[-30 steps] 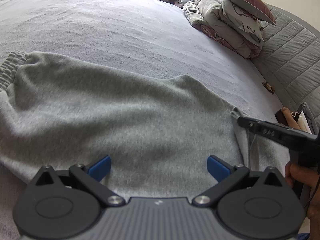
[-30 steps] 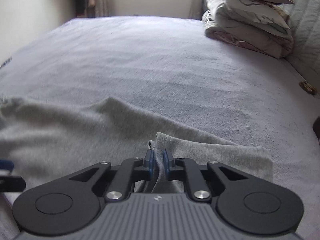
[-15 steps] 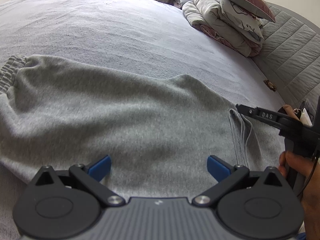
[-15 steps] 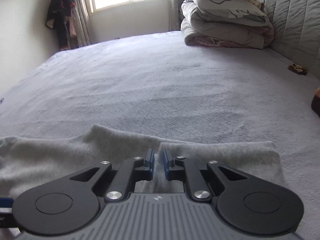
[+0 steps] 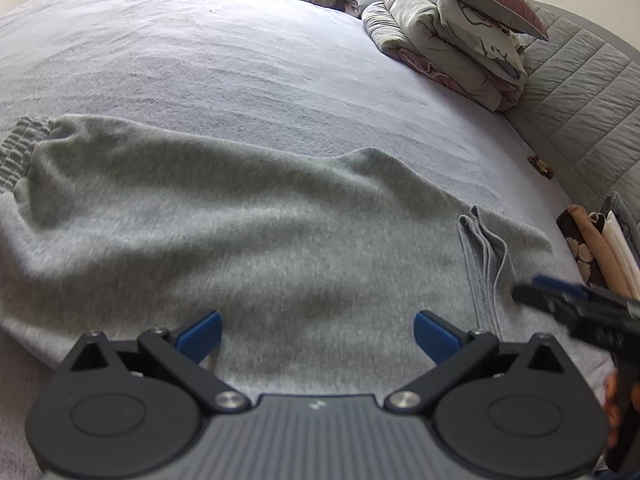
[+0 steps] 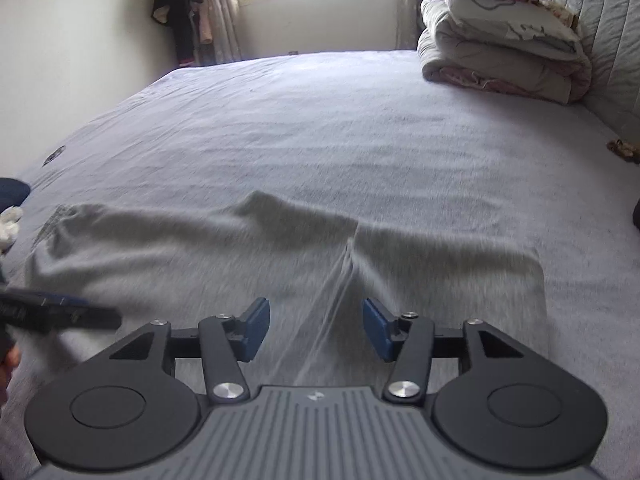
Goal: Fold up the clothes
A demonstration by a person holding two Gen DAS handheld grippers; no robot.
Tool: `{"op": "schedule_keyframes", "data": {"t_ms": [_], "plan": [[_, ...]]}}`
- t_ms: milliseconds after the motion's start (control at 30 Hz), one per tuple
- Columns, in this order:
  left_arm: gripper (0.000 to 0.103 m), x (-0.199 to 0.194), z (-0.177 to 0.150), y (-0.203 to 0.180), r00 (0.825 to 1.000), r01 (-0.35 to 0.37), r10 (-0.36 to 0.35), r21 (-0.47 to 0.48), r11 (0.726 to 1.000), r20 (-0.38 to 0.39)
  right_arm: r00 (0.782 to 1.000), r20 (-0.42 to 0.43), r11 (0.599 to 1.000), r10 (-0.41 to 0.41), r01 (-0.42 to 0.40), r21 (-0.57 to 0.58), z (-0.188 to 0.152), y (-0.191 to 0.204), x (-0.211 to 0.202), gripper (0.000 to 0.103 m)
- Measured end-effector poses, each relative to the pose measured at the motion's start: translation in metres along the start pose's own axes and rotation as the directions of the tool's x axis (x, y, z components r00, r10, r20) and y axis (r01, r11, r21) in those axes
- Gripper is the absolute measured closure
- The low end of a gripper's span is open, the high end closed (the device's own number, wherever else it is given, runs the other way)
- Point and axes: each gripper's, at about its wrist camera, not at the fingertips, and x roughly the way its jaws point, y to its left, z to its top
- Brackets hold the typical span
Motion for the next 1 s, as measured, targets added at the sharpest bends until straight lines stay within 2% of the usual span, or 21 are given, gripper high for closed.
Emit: {"op": "schedule_keyframes", "data": {"t_ms": [167,400,500,600,733,867,933,1000], "plan": [[0.000,0.001,-0.002,-0.007,1.000,-0.010,0.010,0.030,0.999,0.008,0.999,-0.031,0.999,0.037,-0.038,-0.027,-0.021,-0.009,-0.019,0.048],[0.000,0.005,-0.008,-0.021,0.999,-0.033,0.031,0.096,0.995,0.026,0.998,-0.022,0.998,0.055,-0.055,-0.003,-0.041,-0.033,-0.052,0.048],[0.000,0.005,-0.012,-0.029,0.999,-0.028,0.024,0.123,0.992,0.029,0.993,-0.019,0.990,0.119,-0.120,-0.080,-0.051,-0.025,-0.064,0.048],[0.000,0.006,-0.017,-0.037,0.999,-0.023,0.018,0.157,0.987,0.030,0.984,-0.048,0.963,0.169,-0.175,-0.204,-0.064,-0.003,-0.068,0.050],[0.000,0.008,-0.021,-0.043,1.000,-0.017,0.012,0.184,0.983,0.025,0.990,-0.062,0.924,0.125,-0.139,-0.357,-0.080,0.019,-0.066,0.050],[0.000,0.009,-0.024,-0.047,1.000,-0.015,0.010,0.200,0.980,0.027,0.995,-0.049,0.897,0.092,-0.104,-0.431,-0.084,0.029,-0.063,0.050],[0.000,0.008,-0.024,-0.046,1.000,-0.012,0.007,0.198,0.980,0.025,0.997,-0.058,0.900,0.060,-0.079,-0.429,-0.081,0.027,-0.058,0.065],[0.000,0.008,-0.024,-0.046,1.000,-0.005,0.001,0.193,0.981,0.021,0.994,-0.073,0.927,0.078,-0.099,-0.362,-0.074,0.015,-0.059,0.085]]}}
